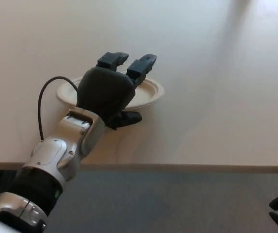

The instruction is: A person passes a plate to the robot and the robot grabs it with its left hand and places it at the centre of the table infront of it

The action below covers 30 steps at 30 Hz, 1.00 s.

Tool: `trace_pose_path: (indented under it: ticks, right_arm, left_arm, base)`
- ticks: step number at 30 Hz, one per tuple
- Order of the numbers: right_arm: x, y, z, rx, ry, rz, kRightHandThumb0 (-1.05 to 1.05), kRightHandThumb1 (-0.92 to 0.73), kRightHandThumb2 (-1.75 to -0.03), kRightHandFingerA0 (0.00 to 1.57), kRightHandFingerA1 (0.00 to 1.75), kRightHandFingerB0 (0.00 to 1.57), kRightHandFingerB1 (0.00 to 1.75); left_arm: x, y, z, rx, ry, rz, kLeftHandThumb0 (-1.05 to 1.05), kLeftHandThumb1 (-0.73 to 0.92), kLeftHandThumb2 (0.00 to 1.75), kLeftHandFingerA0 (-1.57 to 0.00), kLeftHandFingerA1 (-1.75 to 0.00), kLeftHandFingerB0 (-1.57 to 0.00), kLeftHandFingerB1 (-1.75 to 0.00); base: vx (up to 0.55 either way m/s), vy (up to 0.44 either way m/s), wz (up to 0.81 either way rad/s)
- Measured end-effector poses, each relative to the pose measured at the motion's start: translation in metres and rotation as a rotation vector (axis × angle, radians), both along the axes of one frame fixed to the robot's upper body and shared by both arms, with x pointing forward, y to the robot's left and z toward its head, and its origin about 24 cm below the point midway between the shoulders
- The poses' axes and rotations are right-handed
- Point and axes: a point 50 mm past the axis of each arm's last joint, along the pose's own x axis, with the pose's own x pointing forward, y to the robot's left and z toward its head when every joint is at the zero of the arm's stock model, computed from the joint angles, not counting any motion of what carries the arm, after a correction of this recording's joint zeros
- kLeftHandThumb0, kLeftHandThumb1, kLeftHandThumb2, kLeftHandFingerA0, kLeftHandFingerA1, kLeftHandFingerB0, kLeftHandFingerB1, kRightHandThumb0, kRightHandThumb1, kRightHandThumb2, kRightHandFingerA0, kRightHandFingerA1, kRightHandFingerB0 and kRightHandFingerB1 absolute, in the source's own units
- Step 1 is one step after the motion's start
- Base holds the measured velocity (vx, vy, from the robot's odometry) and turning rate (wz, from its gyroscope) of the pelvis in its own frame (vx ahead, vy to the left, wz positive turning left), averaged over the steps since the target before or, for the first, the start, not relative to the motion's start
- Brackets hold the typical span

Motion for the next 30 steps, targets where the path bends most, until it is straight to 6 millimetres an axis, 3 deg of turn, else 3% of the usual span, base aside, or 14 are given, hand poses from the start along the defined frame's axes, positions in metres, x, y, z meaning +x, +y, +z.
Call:
trace_pose_path:
  ticks: [4,5,7,8,9,10,11,14,17,18,19,20,21,30]
  right_arm:
    - [0.000,0.000,0.000,0.000,0.000,0.000,-0.74,-0.67,-1.09,0.37,0.63,0.22,0.52]
    - [0.000,0.000,0.000,0.000,0.000,0.000,-0.73,-0.85,-0.66,0.36,0.54,0.31,0.42]
    - [0.000,0.000,0.000,0.000,0.000,0.000,-0.73,-0.85,-0.66,0.36,0.55,0.31,0.42]
    - [0.000,0.000,0.000,0.000,0.000,0.000,-0.75,-0.67,-1.08,0.34,0.62,0.23,0.53]
    - [0.000,0.000,0.000,0.000,0.000,0.000,-0.75,-0.67,-1.08,0.34,0.62,0.23,0.53]
    - [0.000,0.000,0.000,0.000,0.000,0.000,-0.72,-0.85,-0.65,0.34,0.53,0.31,0.42]
    - [0.000,0.000,0.000,0.000,-0.001,0.000,-0.74,-0.67,-1.08,0.35,0.62,0.23,0.53]
    - [0.001,0.000,0.001,0.000,-0.002,0.001,-0.74,-0.67,-1.08,0.34,0.62,0.23,0.53]
    - [0.002,0.001,0.002,0.000,-0.007,0.002,-0.74,-0.84,-0.66,0.37,0.57,0.28,0.44]
    - [0.003,0.001,0.003,0.000,-0.010,0.003,-0.71,-0.66,-1.09,0.40,0.65,0.17,0.51]
    - [0.004,0.001,0.003,0.000,-0.011,0.003,-0.71,-0.66,-1.09,0.40,0.65,0.17,0.51]
    - [0.005,0.001,0.004,0.000,-0.014,0.004,-0.72,-0.84,-0.65,0.37,0.57,0.29,0.45]
    - [0.006,0.001,0.004,0.001,-0.016,0.004,-0.73,-0.66,-1.09,0.39,0.65,0.19,0.52]
    - [0.013,0.003,0.010,0.004,-0.037,0.012,-0.73,-0.67,-1.09,0.37,0.65,0.21,0.53]
  left_arm:
    - [0.002,0.003,0.001,-0.019,0.060,0.019,-1.04,0.80,1.19,0.00,-0.11,0.00,0.00]
    - [0.003,0.004,0.002,-0.027,0.076,0.023,-0.95,0.85,1.26,0.00,-0.16,0.00,-0.07]
    - [0.004,0.006,0.003,-0.046,0.108,0.033,-0.92,0.86,1.28,0.00,-0.17,0.00,-0.09]
    - [0.004,0.006,0.003,-0.050,0.116,0.035,-1.00,0.86,1.04,0.00,-0.15,0.00,-0.02]
    - [0.004,0.007,0.003,-0.054,0.127,0.038,-1.00,0.86,1.04,0.00,-0.15,0.00,-0.02]
    - [0.005,0.008,0.003,-0.065,0.151,0.041,-0.99,0.89,1.10,0.00,-0.19,0.00,0.00]
    - [0.005,0.009,0.003,-0.076,0.170,0.045,-0.92,0.92,1.33,0.00,-0.19,0.00,-0.06]
    - [0.006,0.011,0.003,-0.098,0.214,0.051,-0.95,0.92,1.04,-0.10,-0.24,0.00,0.00]
    - [0.007,0.013,0.003,-0.120,0.265,0.048,-0.96,0.92,1.33,0.00,-0.13,0.00,-0.06]
    - [0.007,0.014,0.004,-0.134,0.288,0.049,-0.91,0.87,1.30,0.00,-0.14,0.00,-0.11]
    - [0.007,0.014,0.005,-0.140,0.296,0.049,-0.91,0.87,1.30,0.00,-0.14,0.00,-0.11]
    - [0.007,0.015,0.007,-0.157,0.313,0.049,-0.88,0.86,1.27,0.00,-0.14,0.00,-0.13]
    - [0.007,0.015,0.008,-0.170,0.323,0.048,-0.86,0.89,1.29,0.00,-0.16,0.00,-0.13]
    - [-0.009,0.005,0.049,-0.278,0.242,-0.066,-0.77,0.75,1.12,-0.04,-0.42,-0.01,-0.25]
  base:
    - [0.00,0.000,0.00]
    - [0.00,0.000,0.00]
    - [0.00,0.000,0.00]
    - [0.00,0.000,0.00]
    - [0.00,0.000,0.00]
    - [0.00,0.000,0.00]
    - [0.00,0.000,0.00]
    - [0.00,0.000,0.00]
    - [0.00,0.000,0.00]
    - [0.00,0.000,0.00]
    - [0.00,0.000,0.00]
    - [0.00,0.000,0.00]
    - [0.00,0.000,0.00]
    - [0.00,0.000,0.00]
